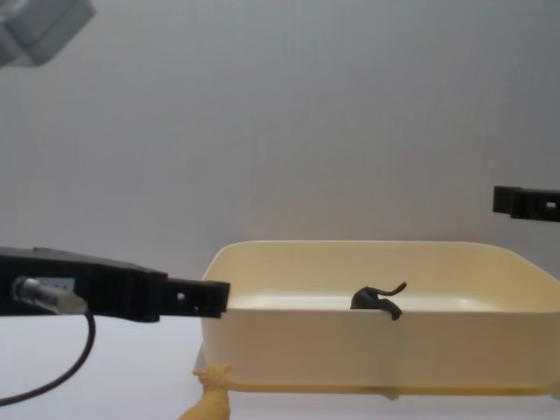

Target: Pick up the toy alternately with two hands and place it into the central storage box.

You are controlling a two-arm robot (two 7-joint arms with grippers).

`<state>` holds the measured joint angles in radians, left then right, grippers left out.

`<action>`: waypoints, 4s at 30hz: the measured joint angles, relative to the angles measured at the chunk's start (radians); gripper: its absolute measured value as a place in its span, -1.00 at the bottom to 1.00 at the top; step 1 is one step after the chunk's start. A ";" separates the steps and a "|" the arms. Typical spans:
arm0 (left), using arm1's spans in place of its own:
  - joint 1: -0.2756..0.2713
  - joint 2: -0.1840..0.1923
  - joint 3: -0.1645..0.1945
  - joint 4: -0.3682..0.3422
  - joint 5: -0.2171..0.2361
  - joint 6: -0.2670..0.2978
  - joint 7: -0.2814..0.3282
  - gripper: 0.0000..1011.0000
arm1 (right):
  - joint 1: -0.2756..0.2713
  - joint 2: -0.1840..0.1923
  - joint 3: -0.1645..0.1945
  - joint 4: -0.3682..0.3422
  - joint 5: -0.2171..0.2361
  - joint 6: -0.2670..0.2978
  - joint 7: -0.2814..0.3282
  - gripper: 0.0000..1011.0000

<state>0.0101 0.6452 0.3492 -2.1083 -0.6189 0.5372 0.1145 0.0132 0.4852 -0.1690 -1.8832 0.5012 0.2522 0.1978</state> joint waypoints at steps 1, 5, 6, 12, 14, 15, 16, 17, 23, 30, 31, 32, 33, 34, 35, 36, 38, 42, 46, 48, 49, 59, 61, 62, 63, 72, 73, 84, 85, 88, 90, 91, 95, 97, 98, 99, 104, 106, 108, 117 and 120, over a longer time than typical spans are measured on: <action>-0.008 0.002 0.002 0.000 0.008 0.019 -0.023 0.98 | 0.000 0.000 0.000 0.000 0.000 0.000 0.000 0.98; -0.026 0.003 0.007 0.002 0.025 0.052 -0.065 0.98 | 0.000 0.000 0.000 -0.001 0.000 0.000 0.000 0.98; -0.035 0.003 0.010 0.005 0.033 0.069 -0.087 0.98 | 0.000 0.001 0.000 -0.001 0.000 0.000 0.000 0.98; -0.063 -0.005 0.019 0.023 0.055 0.123 -0.144 0.98 | -0.001 0.001 0.000 -0.001 0.001 0.000 0.000 0.98; -0.067 -0.008 0.020 0.027 0.057 0.135 -0.153 0.98 | -0.001 0.001 0.000 -0.001 0.001 0.000 0.000 0.98; -0.069 -0.010 0.021 0.029 0.057 0.140 -0.156 0.98 | -0.001 0.001 0.000 -0.001 0.001 0.000 0.000 0.98; -0.071 -0.011 0.022 0.031 0.058 0.145 -0.158 0.98 | -0.001 0.001 0.000 -0.001 0.001 0.000 0.000 0.98; -0.073 -0.014 0.022 0.034 0.058 0.157 -0.161 0.98 | -0.001 0.001 0.000 -0.001 0.001 0.000 0.000 0.98; -0.075 -0.028 0.023 0.046 0.045 0.190 -0.154 0.98 | -0.001 0.001 0.000 -0.001 0.001 0.000 0.000 0.98; -0.073 -0.042 0.020 0.065 0.020 0.215 -0.137 0.98 | -0.001 0.001 0.000 -0.001 0.001 0.000 0.000 0.98; -0.073 -0.043 0.019 0.067 0.018 0.216 -0.136 0.98 | -0.001 0.001 0.000 -0.001 0.001 0.000 0.000 0.98; -0.073 -0.045 0.019 0.070 0.016 0.218 -0.136 0.98 | -0.001 0.001 0.000 -0.001 0.001 0.000 0.000 0.98; -0.073 -0.048 0.018 0.076 0.012 0.221 -0.136 0.98 | -0.001 0.001 0.000 -0.001 0.001 0.000 0.000 0.98; -0.074 -0.051 0.018 0.081 0.009 0.223 -0.136 0.98 | -0.001 0.001 0.000 -0.001 0.001 0.000 0.000 0.98; -0.075 -0.052 0.017 0.084 0.008 0.224 -0.136 0.98 | -0.001 0.001 0.000 -0.001 0.001 0.000 0.000 0.98; -0.076 -0.054 0.017 0.088 0.007 0.225 -0.136 0.98 | -0.001 0.001 0.000 -0.001 0.001 0.000 0.000 0.98; -0.080 -0.058 0.016 0.096 0.004 0.228 -0.140 0.98 | -0.001 0.001 0.000 -0.001 0.001 0.000 0.000 0.98; -0.086 -0.064 0.016 0.114 0.003 0.234 -0.152 0.98 | -0.001 0.001 0.000 -0.001 0.001 0.000 0.000 0.98; -0.095 -0.071 0.016 0.133 0.003 0.240 -0.169 0.98 | -0.001 0.001 0.000 -0.001 0.001 0.000 0.000 0.98; -0.099 -0.073 0.016 0.140 0.003 0.243 -0.176 0.98 | -0.001 0.001 0.000 -0.001 0.001 0.000 0.000 0.98; -0.101 -0.074 0.016 0.146 0.004 0.245 -0.182 0.98 | -0.001 0.001 0.000 -0.001 0.001 0.000 0.000 0.98; -0.119 -0.080 0.019 0.185 0.013 0.270 -0.224 0.98 | -0.001 0.001 0.000 -0.001 0.001 0.000 0.000 0.98; -0.121 -0.081 0.019 0.190 0.015 0.274 -0.230 0.94 | -0.001 0.001 0.000 -0.001 0.001 0.000 0.000 0.98; -0.122 -0.081 0.020 0.192 0.015 0.275 -0.233 0.92 | -0.001 0.001 0.000 -0.001 0.001 0.000 0.000 0.98; -0.123 -0.082 0.020 0.195 0.016 0.278 -0.237 0.87 | -0.001 0.001 0.000 -0.001 0.001 0.000 0.000 0.98; -0.129 -0.083 0.021 0.207 0.020 0.286 -0.252 0.38 | -0.001 0.001 0.000 -0.001 0.001 0.000 0.000 0.98; -0.130 -0.083 0.021 0.208 0.020 0.287 -0.253 0.35 | -0.001 0.001 0.000 -0.001 0.001 0.000 0.000 0.98; -0.132 -0.084 0.022 0.213 0.024 0.290 -0.260 -0.31 | -0.001 0.001 0.000 -0.001 0.001 0.000 0.000 0.98; -0.133 -0.084 0.022 0.213 0.026 0.290 -0.260 -0.31 | -0.001 0.001 0.000 -0.001 0.001 0.000 0.000 0.98; -0.134 -0.084 0.022 0.212 0.030 0.289 -0.256 -0.31 | -0.001 0.001 0.000 -0.001 0.001 0.000 0.000 0.98; -0.136 -0.086 0.020 0.210 0.033 0.285 -0.246 -0.31 | -0.001 0.001 0.000 -0.001 0.001 0.000 0.000 0.98; -0.137 -0.087 0.019 0.208 0.034 0.283 -0.241 -0.31 | -0.001 0.001 0.000 -0.001 0.001 0.000 0.000 0.98; -0.142 -0.093 0.012 0.200 0.038 0.271 -0.216 -0.31 | -0.001 0.001 0.000 -0.001 0.001 0.000 0.000 0.98; -0.146 -0.097 0.008 0.194 0.041 0.263 -0.198 -0.31 | -0.001 0.001 0.000 -0.001 0.001 0.000 0.000 0.98; -0.151 -0.100 0.004 0.190 0.042 0.258 -0.189 -0.31 | -0.001 0.001 0.000 -0.001 0.001 0.000 0.000 0.98; -0.153 -0.102 0.002 0.188 0.044 0.256 -0.184 -0.31 | -0.001 0.001 0.000 -0.001 0.001 0.000 0.000 0.98; -0.176 -0.115 -0.009 0.177 0.053 0.239 -0.163 -0.31 | -0.001 0.001 0.000 -0.001 0.001 0.000 0.000 0.98; -0.192 -0.123 -0.013 0.175 0.060 0.231 -0.161 -0.31 | -0.001 0.001 0.000 -0.001 0.001 0.000 0.000 0.98; -0.206 -0.130 -0.015 0.175 0.067 0.224 -0.161 -0.31 | -0.001 0.001 0.000 -0.001 0.001 0.000 0.000 0.98; -0.311 -0.183 -0.021 0.231 0.125 0.169 -0.222 -0.31 | -0.001 0.001 0.000 -0.001 0.001 0.000 0.000 0.98; -0.350 -0.203 -0.021 0.264 0.146 0.149 -0.255 -0.31 | -0.001 0.001 0.000 -0.001 0.000 0.000 0.000 0.98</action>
<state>-0.3399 0.4427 0.3282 -1.8441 -0.4733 0.6866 -0.1409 0.0125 0.4859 -0.1691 -1.8842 0.5016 0.2521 0.1979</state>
